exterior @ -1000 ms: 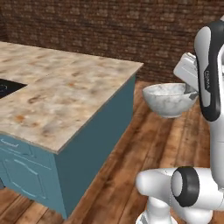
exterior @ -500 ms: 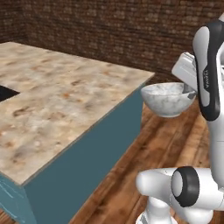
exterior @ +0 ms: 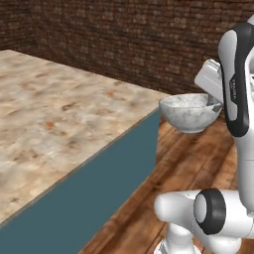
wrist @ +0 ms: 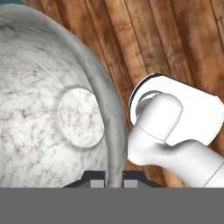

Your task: Pick up the bowls from the cabinet and place each bowl in front of a stool on the dining counter.

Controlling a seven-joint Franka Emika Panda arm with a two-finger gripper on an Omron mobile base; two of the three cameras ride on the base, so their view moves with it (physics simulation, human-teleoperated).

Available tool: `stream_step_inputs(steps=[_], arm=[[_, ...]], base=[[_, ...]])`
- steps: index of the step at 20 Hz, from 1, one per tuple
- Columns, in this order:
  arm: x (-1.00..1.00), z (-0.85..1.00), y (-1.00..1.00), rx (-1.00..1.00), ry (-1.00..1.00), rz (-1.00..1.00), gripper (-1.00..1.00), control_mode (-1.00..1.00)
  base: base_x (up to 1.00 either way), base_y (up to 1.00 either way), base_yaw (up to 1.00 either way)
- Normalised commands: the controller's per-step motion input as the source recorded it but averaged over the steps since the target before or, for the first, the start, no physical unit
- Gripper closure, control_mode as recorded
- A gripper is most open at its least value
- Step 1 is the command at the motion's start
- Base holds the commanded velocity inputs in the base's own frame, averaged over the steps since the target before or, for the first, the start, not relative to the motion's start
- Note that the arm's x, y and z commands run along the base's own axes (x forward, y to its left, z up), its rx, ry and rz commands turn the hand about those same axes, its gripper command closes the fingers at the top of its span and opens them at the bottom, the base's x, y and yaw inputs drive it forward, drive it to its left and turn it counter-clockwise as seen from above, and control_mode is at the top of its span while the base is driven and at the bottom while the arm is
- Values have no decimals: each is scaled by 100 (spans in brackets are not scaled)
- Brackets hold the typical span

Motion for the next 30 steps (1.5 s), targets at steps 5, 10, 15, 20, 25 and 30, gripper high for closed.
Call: stream_step_inputs(steps=[5, 10, 15, 20, 25, 30], arm=[[0, 0, 0, 0, 0, 0, 100, 100], [0, 0, 0, 0, 0, 0, 100, 100], [0, 0, 0, 0, 0, 0, 100, 100], [0, 0, 0, 0, 0, 0, 100, 100], [0, 0, 0, 0, 0, 0, 100, 100], [0, 0, 0, 0, 0, 0, 100, 100]], base=[[95, -100, 18], [96, -100, 16], [100, -100, 11], [100, -100, 12], [100, -100, 15], [100, -100, 18]])
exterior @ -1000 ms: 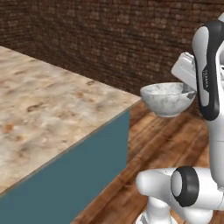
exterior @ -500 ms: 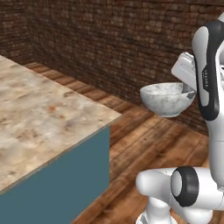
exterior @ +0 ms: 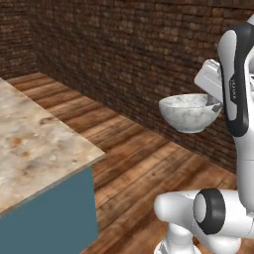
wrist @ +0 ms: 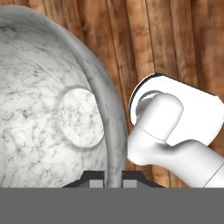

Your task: Pick up the bowls from the cabinet and place each bowl in front of a stool on the dining counter.

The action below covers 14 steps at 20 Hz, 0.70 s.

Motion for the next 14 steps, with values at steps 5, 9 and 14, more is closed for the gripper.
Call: stream_step_inputs(steps=[5, 9, 14], arm=[[0, 0, 0, 0, 0, 0, 100, 100], [0, 0, 0, 0, 0, 0, 100, 100], [0, 0, 0, 0, 0, 0, 100, 100]], base=[[100, -100, 21], [100, -100, 27], [100, -93, 31]])
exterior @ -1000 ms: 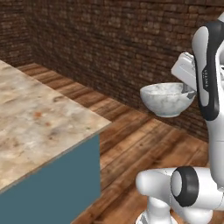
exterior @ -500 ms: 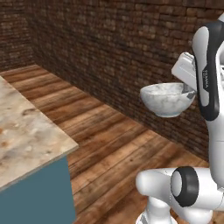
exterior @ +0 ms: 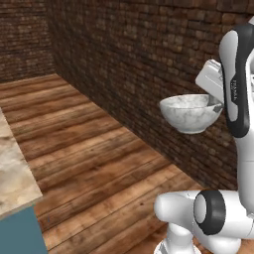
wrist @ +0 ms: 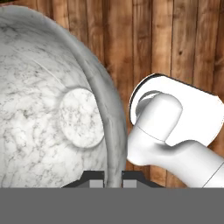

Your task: Pick up the bowls from the cabinet and place each bowl in front of a stool on the dining counter.

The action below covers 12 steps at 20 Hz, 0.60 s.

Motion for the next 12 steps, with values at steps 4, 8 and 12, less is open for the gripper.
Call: stream_step_inputs(steps=[4, 8, 12], arm=[[0, 0, 0, 0, 0, 0, 100, 100], [0, 0, 0, 0, 0, 0, 100, 100], [0, 0, 0, 0, 0, 0, 100, 100]], base=[[100, -67, 39], [100, -33, 53], [100, -6, 67]])
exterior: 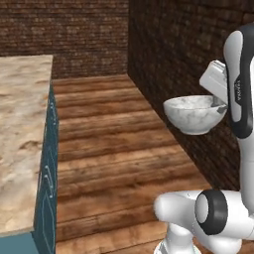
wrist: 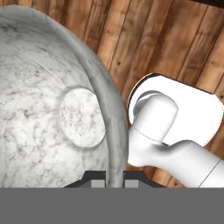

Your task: Pick up the bowls from the cabinet and place each bowl in front of a stool on the dining counter.

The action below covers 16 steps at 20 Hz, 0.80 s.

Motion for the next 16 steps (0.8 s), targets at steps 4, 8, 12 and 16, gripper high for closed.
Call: stream_step_inputs(steps=[4, 8, 12, 16], arm=[[0, 0, 0, 0, 0, 0, 100, 100], [0, 0, 0, 0, 0, 0, 100, 100], [0, 0, 0, 0, 0, 0, 100, 100], [0, 0, 0, 0, 0, 0, 100, 100]], base=[[100, -48, 55], [100, -97, 35], [100, -100, 18], [100, -100, 17]])
